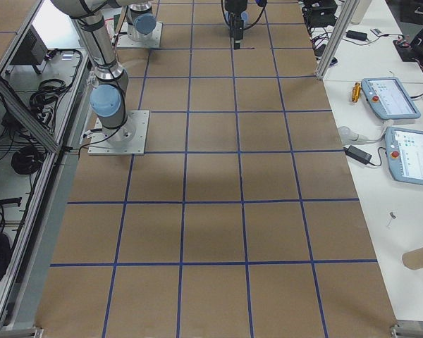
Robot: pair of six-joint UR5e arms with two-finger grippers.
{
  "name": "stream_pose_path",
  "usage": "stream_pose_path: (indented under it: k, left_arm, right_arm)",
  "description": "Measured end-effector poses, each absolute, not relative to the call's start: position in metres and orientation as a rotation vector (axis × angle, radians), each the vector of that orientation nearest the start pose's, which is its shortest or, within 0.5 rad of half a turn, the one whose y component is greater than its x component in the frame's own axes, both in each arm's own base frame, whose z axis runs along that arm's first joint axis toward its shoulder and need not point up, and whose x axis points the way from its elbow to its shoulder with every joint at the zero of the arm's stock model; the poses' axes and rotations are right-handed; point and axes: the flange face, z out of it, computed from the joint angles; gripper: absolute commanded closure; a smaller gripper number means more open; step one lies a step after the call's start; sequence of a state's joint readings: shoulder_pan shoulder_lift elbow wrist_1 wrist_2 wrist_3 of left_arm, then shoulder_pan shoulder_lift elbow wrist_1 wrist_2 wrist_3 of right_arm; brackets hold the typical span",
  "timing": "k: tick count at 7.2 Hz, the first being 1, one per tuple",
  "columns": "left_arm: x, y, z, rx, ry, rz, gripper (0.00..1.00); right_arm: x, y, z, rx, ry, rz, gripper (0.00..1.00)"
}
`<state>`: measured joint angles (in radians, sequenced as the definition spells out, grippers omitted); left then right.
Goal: Stack green bowl on blue bowl
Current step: 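Swing the left arm toward the mint-green bowl beside the table, then lower the left gripper onto the rim of the mint-green bowl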
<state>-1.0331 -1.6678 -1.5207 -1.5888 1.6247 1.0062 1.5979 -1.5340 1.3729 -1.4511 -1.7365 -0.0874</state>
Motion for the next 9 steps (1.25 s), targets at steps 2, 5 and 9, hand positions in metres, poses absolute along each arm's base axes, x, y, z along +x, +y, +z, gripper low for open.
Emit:
stream_pose_path:
  k: [2, 5, 9]
  left_arm:
    - [0.221, -0.525, 0.444, 0.939, 2.965, 0.103, 0.0]
    - [0.314, -0.538, 0.411, 1.238, 2.769, 0.084, 0.0]
    - [0.411, -0.564, 0.379, 1.528, 2.617, 0.086, 0.0]
  right_arm:
    - [0.13, -0.503, 0.556, -0.183, 3.303, -0.06, 0.0]
    - [0.13, -0.503, 0.556, -0.182, 3.303, -0.06, 0.0]
    - [0.131, -0.503, 0.556, -0.184, 3.303, -0.06, 0.0]
